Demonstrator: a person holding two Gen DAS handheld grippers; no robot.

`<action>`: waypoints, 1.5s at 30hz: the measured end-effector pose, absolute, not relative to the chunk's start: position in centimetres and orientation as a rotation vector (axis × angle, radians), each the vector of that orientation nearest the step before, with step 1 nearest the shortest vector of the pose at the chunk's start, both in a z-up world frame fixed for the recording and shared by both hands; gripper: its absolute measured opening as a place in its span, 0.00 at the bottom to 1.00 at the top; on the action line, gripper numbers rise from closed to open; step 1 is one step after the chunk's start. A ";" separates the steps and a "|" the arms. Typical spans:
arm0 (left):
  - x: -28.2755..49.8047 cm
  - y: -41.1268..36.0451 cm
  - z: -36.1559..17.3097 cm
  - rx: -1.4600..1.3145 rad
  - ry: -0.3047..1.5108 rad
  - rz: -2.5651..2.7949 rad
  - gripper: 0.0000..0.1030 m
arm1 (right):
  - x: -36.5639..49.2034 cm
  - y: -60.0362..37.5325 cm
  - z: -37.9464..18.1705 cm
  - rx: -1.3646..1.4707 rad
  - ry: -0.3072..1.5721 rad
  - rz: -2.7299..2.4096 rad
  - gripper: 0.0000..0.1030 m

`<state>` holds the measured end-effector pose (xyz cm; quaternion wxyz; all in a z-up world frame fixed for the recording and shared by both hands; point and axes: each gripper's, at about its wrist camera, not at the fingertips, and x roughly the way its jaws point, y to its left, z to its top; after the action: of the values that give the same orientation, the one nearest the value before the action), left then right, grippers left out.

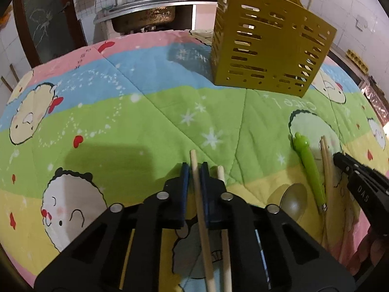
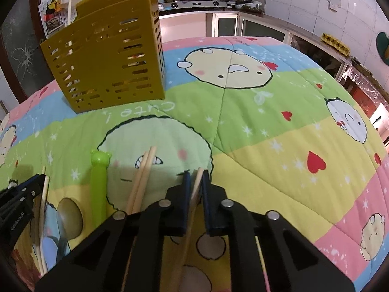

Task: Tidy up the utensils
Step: 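Lower the left tool and grasp another chopstick while the right tool grasps one too, then raise the left tool's chopstick over the holder while the right tool carries its chopstick there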

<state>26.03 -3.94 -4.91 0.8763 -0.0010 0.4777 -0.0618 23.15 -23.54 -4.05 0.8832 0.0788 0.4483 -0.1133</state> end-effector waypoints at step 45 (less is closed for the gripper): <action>16.7 -1.4 8.2 -0.087 0.410 -0.164 0.04 | 16.0 -23.5 9.7 0.124 0.375 -0.107 0.05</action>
<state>16.69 -1.42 8.25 0.9748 -0.0430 0.2032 -0.0814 15.98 -23.50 9.66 0.9792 0.0617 0.1860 -0.0531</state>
